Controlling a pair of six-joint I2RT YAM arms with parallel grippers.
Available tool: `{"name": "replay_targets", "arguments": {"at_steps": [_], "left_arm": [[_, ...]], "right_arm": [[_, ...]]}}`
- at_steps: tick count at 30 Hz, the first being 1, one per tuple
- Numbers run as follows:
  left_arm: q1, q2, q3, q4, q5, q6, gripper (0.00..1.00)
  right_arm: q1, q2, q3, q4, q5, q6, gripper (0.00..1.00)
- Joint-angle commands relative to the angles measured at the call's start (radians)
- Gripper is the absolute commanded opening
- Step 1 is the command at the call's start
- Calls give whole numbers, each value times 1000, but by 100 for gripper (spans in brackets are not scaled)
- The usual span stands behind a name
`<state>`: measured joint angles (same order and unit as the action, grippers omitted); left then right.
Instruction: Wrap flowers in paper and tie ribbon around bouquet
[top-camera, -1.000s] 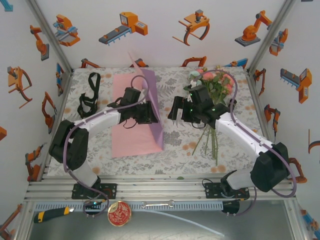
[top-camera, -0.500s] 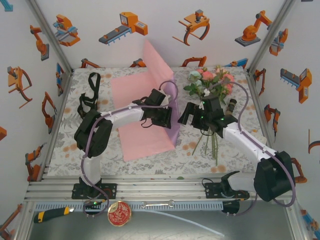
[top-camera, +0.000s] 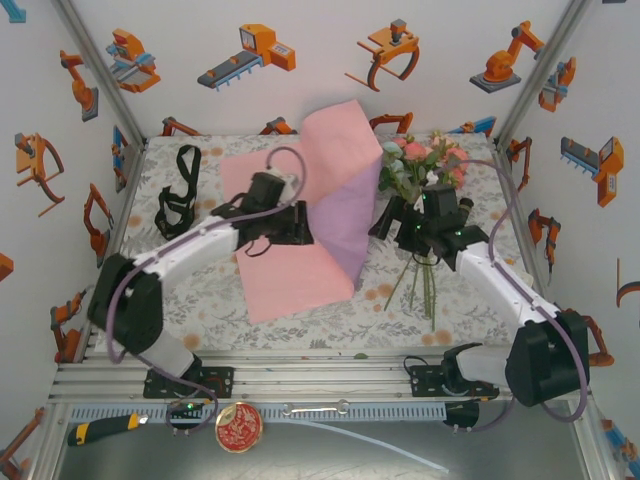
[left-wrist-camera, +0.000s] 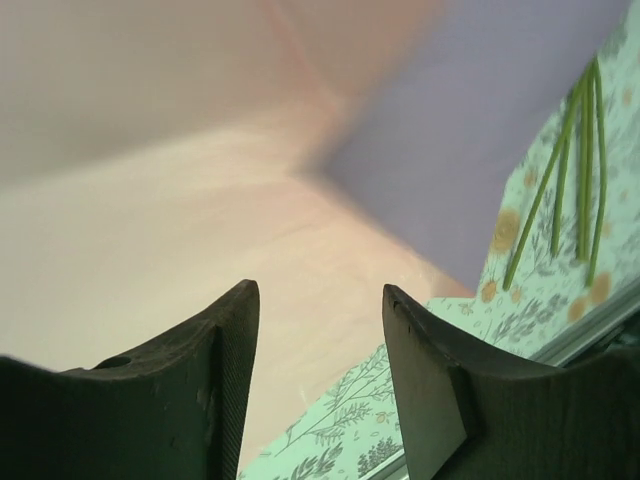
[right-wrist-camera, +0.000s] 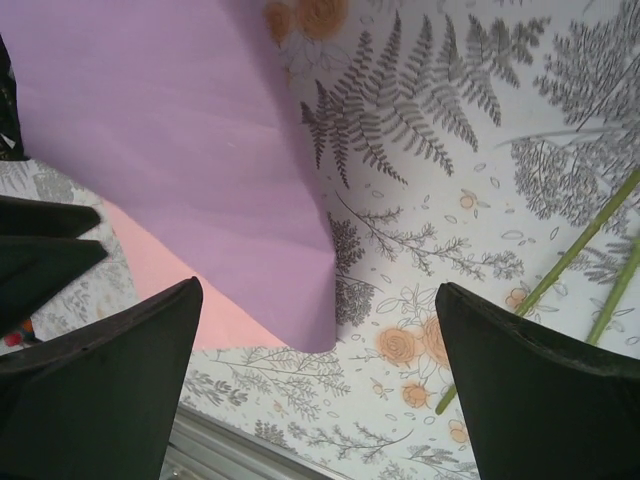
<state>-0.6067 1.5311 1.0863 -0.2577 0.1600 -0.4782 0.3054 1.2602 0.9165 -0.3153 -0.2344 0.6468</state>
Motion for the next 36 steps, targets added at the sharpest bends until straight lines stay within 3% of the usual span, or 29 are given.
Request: {"name": "replay_targets", "arguments": {"at_steps": [1, 4, 8, 12, 19, 21, 22, 27, 29, 33, 36], "left_arm": [[66, -34, -126, 24, -5, -154, 51], [58, 21, -131, -21, -13, -159, 49], [55, 74, -132, -42, -49, -159, 46], [58, 122, -105, -90, -79, -140, 42], [81, 150, -104, -169, -147, -114, 37], [93, 150, -110, -187, -164, -105, 36], [102, 148, -114, -195, -172, -98, 35], [168, 127, -126, -249, -261, -90, 33], [212, 139, -115, -240, -272, -86, 32], [297, 204, -37, -242, -312, -55, 31], [357, 249, 35, -241, -355, -14, 31]], "right_arm": [[18, 39, 140, -105, 81, -97, 88], [66, 103, 283, -283, 291, -99, 92], [177, 189, 443, -464, 504, 16, 93], [260, 263, 509, -488, 504, 37, 97], [265, 387, 528, -473, 553, 29, 99], [261, 421, 529, -474, 582, 30, 96], [256, 434, 525, -473, 598, 33, 90], [228, 387, 434, -465, 603, 80, 38], [229, 317, 318, -406, 524, 122, 18], [311, 151, 22, -204, 312, 361, 19], [484, 76, -139, -26, 251, 527, 41]]}}
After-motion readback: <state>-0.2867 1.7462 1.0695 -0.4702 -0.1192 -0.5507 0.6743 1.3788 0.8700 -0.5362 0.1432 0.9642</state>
